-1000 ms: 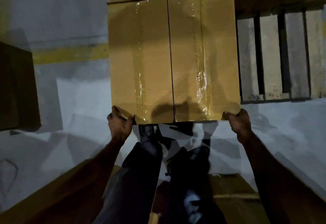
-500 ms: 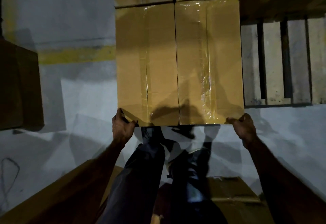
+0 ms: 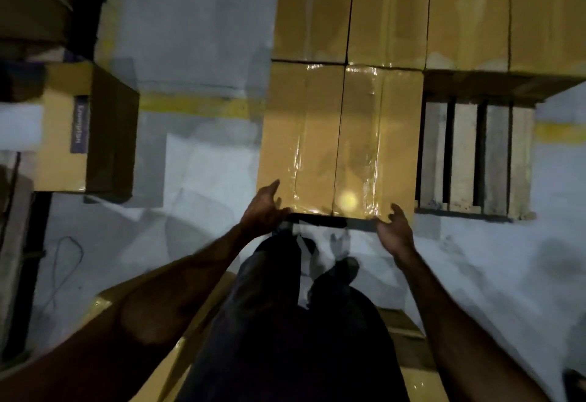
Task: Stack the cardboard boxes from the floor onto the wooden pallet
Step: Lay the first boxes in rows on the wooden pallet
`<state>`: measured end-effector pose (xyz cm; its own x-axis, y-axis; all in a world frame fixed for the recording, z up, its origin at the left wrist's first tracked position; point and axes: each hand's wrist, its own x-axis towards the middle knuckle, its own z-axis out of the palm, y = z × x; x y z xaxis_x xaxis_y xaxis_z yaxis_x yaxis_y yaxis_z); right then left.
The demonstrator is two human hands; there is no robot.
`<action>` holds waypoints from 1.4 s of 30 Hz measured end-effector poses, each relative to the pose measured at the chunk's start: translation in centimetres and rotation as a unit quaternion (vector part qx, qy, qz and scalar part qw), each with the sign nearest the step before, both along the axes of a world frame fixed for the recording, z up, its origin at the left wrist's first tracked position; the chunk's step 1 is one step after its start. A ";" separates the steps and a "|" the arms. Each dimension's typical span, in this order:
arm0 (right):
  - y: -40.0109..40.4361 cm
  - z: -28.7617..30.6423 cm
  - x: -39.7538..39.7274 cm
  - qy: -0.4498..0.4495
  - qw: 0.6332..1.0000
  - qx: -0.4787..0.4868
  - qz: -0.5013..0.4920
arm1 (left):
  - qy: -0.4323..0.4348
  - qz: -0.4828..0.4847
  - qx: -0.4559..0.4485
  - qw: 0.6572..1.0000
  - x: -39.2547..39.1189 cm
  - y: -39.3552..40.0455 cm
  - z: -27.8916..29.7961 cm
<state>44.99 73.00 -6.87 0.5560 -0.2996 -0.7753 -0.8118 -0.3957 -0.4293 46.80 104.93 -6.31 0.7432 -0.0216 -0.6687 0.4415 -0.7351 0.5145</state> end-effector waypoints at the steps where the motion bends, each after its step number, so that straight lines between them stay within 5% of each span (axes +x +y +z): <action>1: 1.2 1.5 -0.2 -0.011 1.000 0.016 0.013 | 0.000 0.005 -0.009 1.000 -0.7 0.0 2.1; 8: 5.9 11.6 -3.1 -0.076 0.991 0.102 0.049 | -0.056 0.158 -0.045 0.985 -7.3 -0.3 12.7; 16: 8.2 18.9 -1.5 -0.163 0.978 0.075 0.105 | -0.125 0.236 -0.099 0.959 -8.1 0.5 17.5; 26: 20.0 21.1 2.3 -0.165 0.962 0.064 0.210 | -0.156 0.332 -0.128 0.921 -8.1 10.2 17.7; 42: 47.6 19.8 7.4 -0.123 0.887 0.103 0.433 | -0.134 0.579 -0.092 0.799 -16.3 33.1 15.5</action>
<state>52.43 120.62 12.89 0.6689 0.4565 -0.5867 -0.1130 -0.7177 -0.6871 30.52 138.00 9.21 0.4522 0.7044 -0.5471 0.6270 0.1852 0.7567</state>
